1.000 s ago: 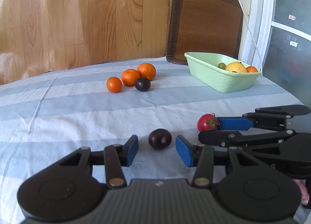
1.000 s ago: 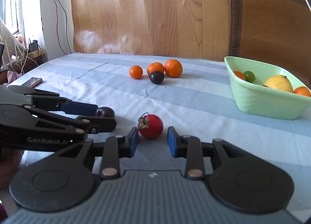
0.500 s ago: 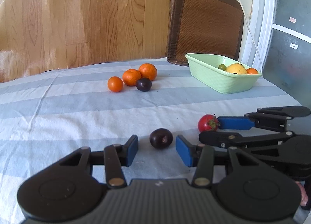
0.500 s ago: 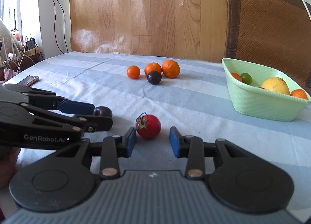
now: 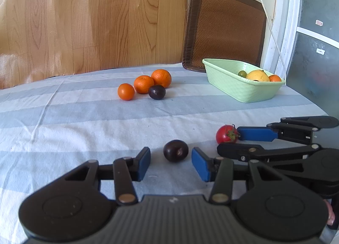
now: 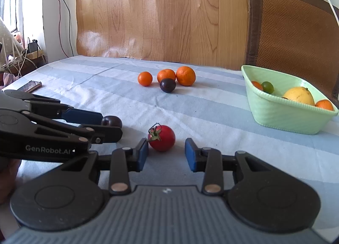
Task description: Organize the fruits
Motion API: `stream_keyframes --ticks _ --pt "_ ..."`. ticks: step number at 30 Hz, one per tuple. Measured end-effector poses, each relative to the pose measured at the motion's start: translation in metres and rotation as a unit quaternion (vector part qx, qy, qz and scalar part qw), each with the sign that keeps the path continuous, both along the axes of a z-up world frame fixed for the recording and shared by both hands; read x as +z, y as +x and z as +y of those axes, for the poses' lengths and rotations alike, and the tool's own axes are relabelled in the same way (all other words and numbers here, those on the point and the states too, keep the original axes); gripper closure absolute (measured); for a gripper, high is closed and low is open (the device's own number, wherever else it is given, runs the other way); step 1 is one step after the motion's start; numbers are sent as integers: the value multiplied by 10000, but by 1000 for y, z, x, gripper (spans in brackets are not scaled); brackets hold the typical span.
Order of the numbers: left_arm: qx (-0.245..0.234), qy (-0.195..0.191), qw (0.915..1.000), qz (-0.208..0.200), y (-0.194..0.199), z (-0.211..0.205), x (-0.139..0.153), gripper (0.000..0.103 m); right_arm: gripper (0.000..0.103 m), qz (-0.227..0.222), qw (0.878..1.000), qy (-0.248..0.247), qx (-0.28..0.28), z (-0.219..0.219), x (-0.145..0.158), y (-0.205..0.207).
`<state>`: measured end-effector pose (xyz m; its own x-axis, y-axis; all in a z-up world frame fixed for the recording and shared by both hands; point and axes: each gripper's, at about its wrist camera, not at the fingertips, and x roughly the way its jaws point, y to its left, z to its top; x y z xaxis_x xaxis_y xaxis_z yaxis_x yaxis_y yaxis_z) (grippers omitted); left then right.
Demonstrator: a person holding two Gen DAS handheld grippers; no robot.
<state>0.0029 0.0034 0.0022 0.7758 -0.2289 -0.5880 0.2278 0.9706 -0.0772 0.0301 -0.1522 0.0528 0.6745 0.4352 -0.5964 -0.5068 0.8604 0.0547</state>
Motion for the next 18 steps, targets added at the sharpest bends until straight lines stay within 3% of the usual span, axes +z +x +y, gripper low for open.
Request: stream_keyframes --ticks 18 --pt "61 -49 10000 2 -1 -1 1 56 62 -17 10000 -17 3 1 0 0"
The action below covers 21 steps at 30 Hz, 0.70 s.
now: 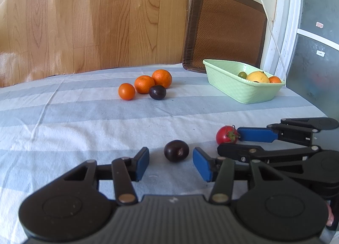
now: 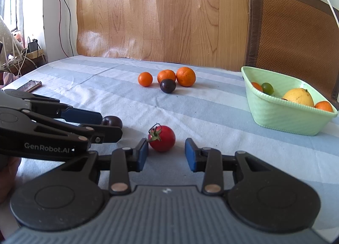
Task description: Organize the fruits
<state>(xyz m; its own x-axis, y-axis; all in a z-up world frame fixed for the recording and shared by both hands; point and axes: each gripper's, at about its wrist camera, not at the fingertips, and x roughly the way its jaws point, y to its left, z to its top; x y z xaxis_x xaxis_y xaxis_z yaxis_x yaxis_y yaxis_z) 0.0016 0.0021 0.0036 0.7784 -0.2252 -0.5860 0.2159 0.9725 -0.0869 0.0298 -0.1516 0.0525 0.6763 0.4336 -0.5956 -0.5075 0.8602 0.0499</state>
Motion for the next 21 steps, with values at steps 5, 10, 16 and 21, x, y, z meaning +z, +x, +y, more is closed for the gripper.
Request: stream_keyframes --ticks 5,10,16,21 --pt "-2 -1 10000 0 0 0 0 55 62 0 10000 -1 0 0 0 0" --pt "-6 -1 10000 -2 0 1 0 55 62 -1 10000 -3 -1 0 0 0" --pt "11 -16 10000 -1 1 1 0 53 62 -4 10000 -8 -2 0 0 0" --pt "37 -63 10000 -27 0 2 0 52 62 -37 10000 -37 16 0 1 -1"
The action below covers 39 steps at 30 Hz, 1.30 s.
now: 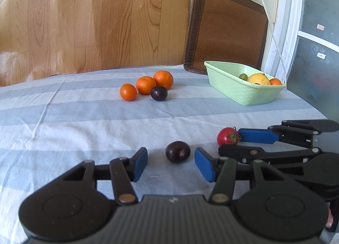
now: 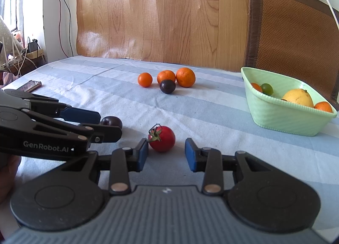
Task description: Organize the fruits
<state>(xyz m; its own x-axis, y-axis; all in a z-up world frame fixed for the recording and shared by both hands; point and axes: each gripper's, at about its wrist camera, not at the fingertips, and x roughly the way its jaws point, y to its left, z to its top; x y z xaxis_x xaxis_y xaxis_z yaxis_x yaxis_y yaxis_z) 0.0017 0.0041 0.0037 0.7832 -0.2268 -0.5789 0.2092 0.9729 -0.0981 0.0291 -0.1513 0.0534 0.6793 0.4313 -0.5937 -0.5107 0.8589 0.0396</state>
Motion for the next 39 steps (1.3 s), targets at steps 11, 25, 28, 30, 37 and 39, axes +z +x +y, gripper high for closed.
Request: stream_keyframes --ticks 11,25,28,30,37,39 --pt "136 -123 9998 49 2 4 -1 52 62 13 10000 -6 63 4 2 1" --pt "123 -38 9999 51 3 0 -1 55 62 131 9996 266 41 -2 4 4" --pt "40 -52 10000 27 2 -1 -2 67 63 147 9995 265 125 -1 4 5" --pt "-106 -4 9999 -9 1 -5 -2 78 65 205 9993 255 176 0 4 6" --pt "-259 -288 9992 128 15 -10 7 78 72 -132 9991 400 -3 -10 11 6" --pt "-352 -419 9985 74 27 -16 18 78 72 -412 9982 391 -175 -18 18 7"
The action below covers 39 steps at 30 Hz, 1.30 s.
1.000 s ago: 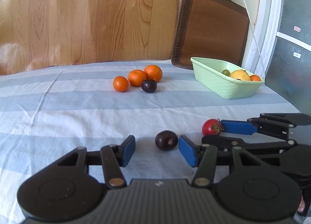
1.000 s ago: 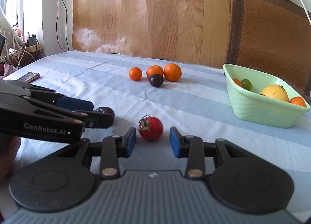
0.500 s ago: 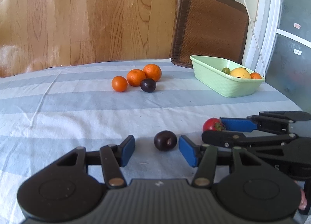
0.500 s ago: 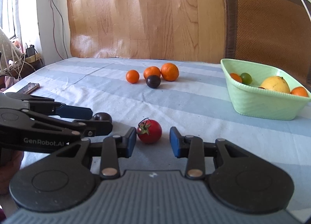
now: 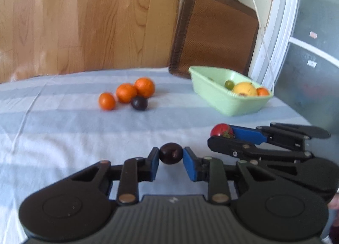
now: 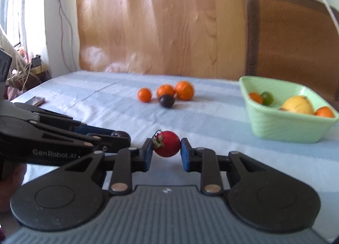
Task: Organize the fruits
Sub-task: 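Close the left gripper on the purple tomato while the right closes on the red tomato, then carry both tomatoes over the green bowl and open both grippers to drop them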
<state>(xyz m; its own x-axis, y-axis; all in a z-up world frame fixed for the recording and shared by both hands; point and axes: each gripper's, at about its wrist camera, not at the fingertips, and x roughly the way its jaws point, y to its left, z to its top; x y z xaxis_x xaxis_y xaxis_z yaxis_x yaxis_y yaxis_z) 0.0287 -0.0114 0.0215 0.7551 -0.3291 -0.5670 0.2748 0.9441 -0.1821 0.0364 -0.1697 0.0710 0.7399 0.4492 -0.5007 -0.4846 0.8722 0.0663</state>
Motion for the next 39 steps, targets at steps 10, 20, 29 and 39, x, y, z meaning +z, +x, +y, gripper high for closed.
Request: stream_keyframes --ticks 10,20,29,39 --pt "-892 -267 9953 -277 99 -79 42 77 72 -722 9896 4 -1243 -59 17 46" --pt "-952 -132 9954 -69 135 -107 25 53 64 -731 9869 -112 -1434 -66 2 62" --pt "212 -423 9959 -770 105 9 71 53 59 -1030 9797 392 -1673 -74 8 51" --pt "1097 -248 9935 -177 90 91 25 53 59 -282 9967 686 -319 -5 22 62"
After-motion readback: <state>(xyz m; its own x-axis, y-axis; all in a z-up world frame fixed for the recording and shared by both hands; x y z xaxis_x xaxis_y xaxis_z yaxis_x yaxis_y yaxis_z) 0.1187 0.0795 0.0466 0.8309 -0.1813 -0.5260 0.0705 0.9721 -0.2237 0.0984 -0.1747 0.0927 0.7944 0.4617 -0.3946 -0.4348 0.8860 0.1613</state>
